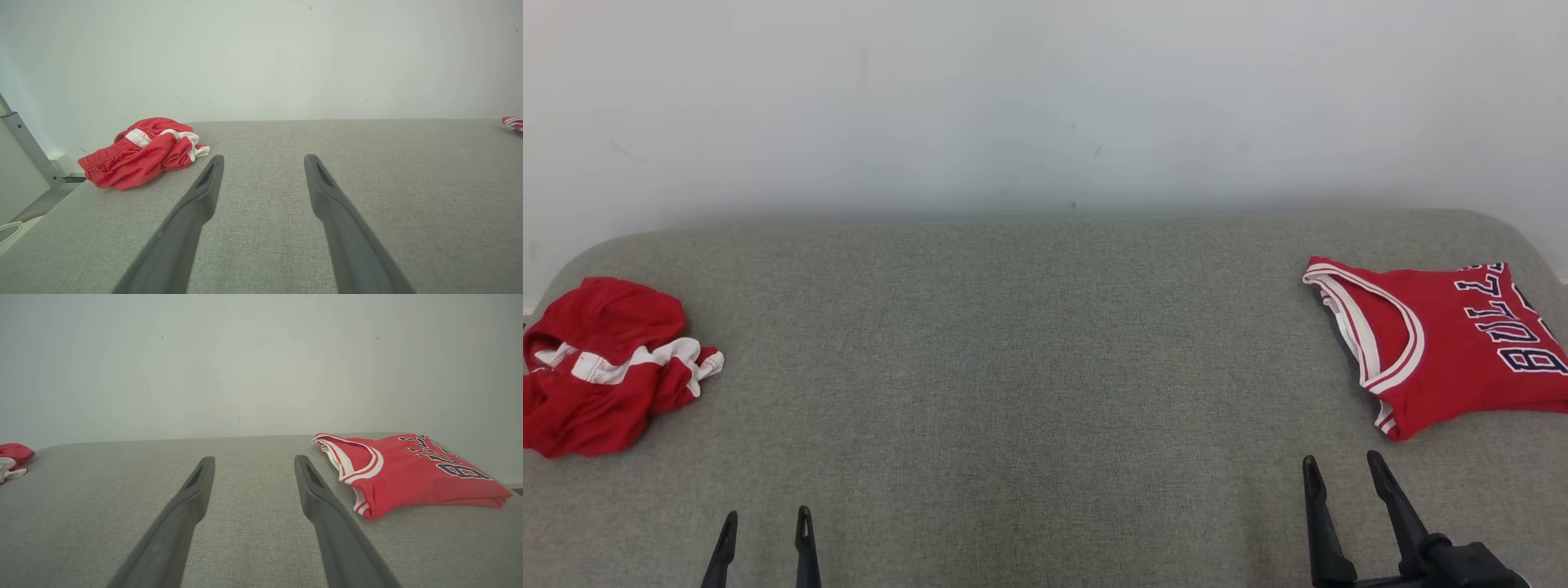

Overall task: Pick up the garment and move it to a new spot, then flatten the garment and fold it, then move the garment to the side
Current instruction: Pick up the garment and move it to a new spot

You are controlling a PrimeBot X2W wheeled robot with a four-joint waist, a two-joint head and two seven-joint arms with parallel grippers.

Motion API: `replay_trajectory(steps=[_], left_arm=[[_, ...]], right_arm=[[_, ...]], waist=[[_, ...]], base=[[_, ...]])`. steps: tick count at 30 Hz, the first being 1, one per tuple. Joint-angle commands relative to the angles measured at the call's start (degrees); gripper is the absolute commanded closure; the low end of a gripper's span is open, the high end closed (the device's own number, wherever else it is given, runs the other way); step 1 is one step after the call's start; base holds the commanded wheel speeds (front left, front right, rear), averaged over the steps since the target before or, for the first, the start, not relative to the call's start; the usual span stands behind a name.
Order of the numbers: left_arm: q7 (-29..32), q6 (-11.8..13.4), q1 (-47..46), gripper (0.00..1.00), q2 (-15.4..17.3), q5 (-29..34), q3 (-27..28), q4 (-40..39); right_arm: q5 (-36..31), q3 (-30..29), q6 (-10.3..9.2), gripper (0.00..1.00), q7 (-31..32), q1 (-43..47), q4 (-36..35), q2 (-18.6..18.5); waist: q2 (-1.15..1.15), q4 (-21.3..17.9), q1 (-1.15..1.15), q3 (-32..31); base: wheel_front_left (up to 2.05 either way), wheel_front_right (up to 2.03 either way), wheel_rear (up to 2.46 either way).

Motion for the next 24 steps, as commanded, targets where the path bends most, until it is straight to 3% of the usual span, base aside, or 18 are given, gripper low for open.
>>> replay_trajectory(steps=[1,13,24], left_arm=[[-0.17,0.23,0.72,0.0,-0.07,-0.29,0.02,-0.32],[-0.17,0.13,0.44,0.0,-0.08,-0.4,0.02,-0.22],[-0.17,-0.18,0.07,0.0,-0.08,-0.93,2.02,0.97]], right_arm=[[-0.68,0.17,0.02,0.0,0.0,0.43,-0.01,0.17],[0.01,0.04,0.02,0.0,0.0,0.72,0.5,0.17],[1.2,0.6,0.02,0.0,0.01,1.24,1.33,0.15]], waist=[[0.0,-0.01,0.0,0.01],[0.0,1.57,0.0,0.13],[0.0,10.12,0.0,-0.44]], base=[[0.0,0.0,0.0],[0.0,0.0,0.0],[0.0,0.0,0.0]])
